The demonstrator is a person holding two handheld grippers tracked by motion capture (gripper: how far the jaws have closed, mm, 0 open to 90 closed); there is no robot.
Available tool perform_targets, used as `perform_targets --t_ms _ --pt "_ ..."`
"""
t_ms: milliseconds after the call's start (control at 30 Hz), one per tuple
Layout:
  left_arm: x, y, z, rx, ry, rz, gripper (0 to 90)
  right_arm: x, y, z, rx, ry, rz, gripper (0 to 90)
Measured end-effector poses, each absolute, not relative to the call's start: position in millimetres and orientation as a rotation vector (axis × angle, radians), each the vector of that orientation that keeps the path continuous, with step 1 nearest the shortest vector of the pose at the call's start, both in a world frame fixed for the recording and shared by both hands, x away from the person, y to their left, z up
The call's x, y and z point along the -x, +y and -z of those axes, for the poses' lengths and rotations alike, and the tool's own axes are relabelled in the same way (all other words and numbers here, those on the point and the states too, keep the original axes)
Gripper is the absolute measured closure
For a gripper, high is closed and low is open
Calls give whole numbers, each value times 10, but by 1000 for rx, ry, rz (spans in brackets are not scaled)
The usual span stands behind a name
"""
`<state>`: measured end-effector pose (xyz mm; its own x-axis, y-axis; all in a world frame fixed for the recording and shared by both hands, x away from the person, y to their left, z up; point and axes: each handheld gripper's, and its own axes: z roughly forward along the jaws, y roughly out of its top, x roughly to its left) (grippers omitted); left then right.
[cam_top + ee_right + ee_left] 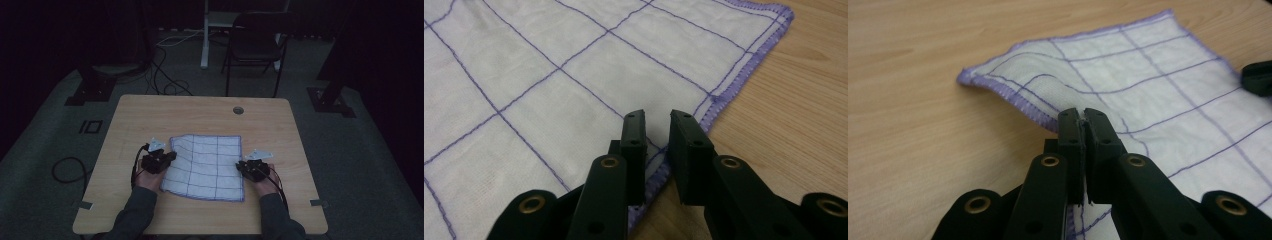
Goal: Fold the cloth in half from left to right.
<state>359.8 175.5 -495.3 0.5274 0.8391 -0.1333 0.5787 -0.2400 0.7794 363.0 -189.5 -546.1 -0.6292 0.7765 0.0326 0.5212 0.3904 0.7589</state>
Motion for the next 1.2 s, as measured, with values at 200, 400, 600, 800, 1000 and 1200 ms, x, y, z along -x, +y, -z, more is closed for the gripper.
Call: perform_targets --t_ms 200,400,600,800,1000,1200 --pt "-3595 1679 4823 -1939 1115 -397 875 -3626 -1893 5463 -1125 2324 -1090 775" --pt "-3598 1578 4731 -1934 1076 -393 875 -3626 -1893 5464 -1125 2324 -1090 774" --pt "-3614 1479 4674 -1940 1044 -389 875 -3624 -1892 5465 -1126 2321 -1092 774" --pt "-3621 1384 4636 -1943 1017 -379 875 -3623 -1892 5466 -1126 2320 -1093 774" --pt "-3626 1294 4602 -1947 993 -373 875 -3624 -1894 5466 -1126 2321 -1095 774" --pt "-3632 1224 4584 -1955 977 -370 875 -3624 -1894 5466 -1127 2320 -1094 774"
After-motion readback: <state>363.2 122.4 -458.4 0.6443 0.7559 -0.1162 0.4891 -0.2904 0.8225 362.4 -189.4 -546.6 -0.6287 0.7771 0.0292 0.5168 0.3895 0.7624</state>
